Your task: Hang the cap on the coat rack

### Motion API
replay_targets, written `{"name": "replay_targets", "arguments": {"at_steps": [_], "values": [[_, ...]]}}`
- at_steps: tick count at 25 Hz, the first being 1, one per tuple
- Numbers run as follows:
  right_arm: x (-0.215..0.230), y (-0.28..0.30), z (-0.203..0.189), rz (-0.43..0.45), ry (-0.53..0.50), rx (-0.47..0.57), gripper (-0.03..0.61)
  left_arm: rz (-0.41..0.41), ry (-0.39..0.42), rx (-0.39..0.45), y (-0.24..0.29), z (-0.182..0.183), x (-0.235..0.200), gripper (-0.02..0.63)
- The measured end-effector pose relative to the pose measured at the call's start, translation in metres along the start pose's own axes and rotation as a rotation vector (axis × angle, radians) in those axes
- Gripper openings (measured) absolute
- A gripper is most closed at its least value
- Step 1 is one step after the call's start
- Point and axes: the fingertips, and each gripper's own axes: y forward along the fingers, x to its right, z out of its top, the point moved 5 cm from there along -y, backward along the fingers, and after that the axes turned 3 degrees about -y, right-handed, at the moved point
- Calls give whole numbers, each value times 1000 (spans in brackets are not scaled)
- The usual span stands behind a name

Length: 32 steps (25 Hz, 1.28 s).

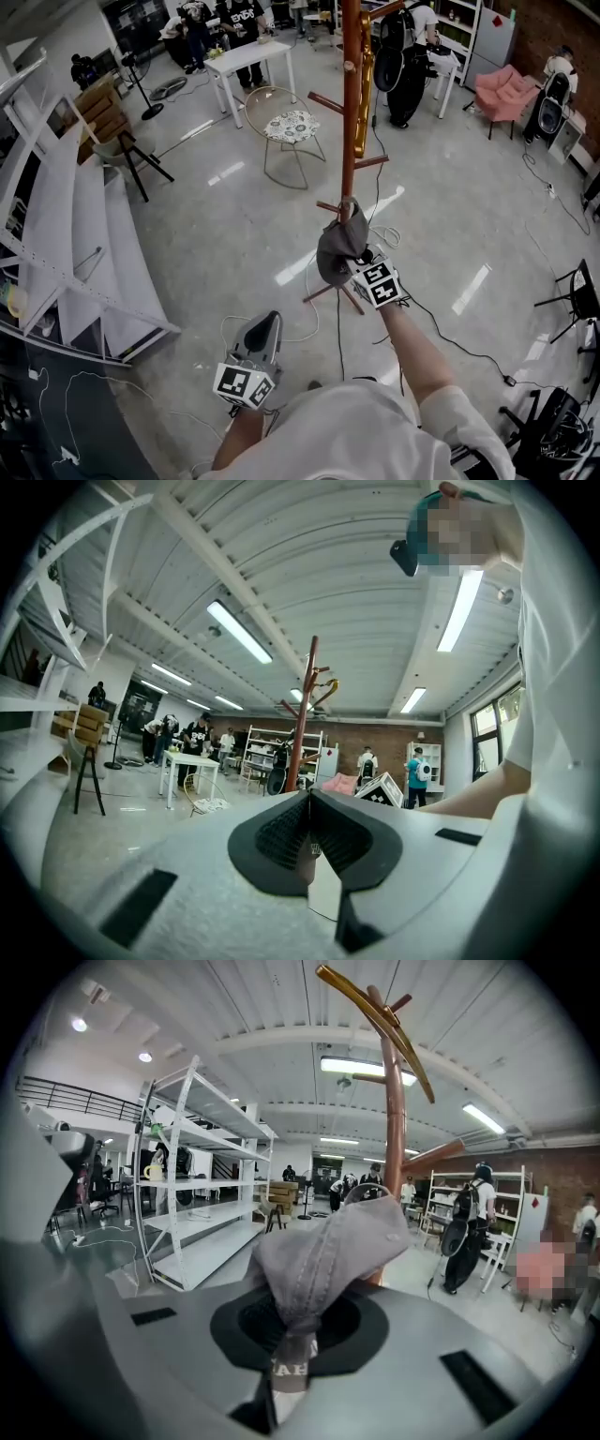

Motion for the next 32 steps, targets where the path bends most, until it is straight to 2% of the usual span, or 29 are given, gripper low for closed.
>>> {"name": "replay_targets", "arguments": {"at_steps": [12,17,26,29,30,31,32], "values": [[20,37,-26,-13,85,-92,29,-4,-1,-10,6,-2,2,11],[22,40,-31,-18,112,-104,28,1,2,-20,6,-3,0,11],[22,44,-24,-18,97,-101,28,1,0,-20,11,-3,-2,11],[21,46,-26,1,140,-84,29,-1,1,-22,12,-2,-1,11],[20,47,-27,20,169,-76,87,0,0,-22,12,-2,-2,11],[19,48,-29,31,195,-71,228,1,0,-22,12,-2,-2,11],[19,47,-31,28,209,-66,265,3,-1,-23,12,-1,-3,11]]}}
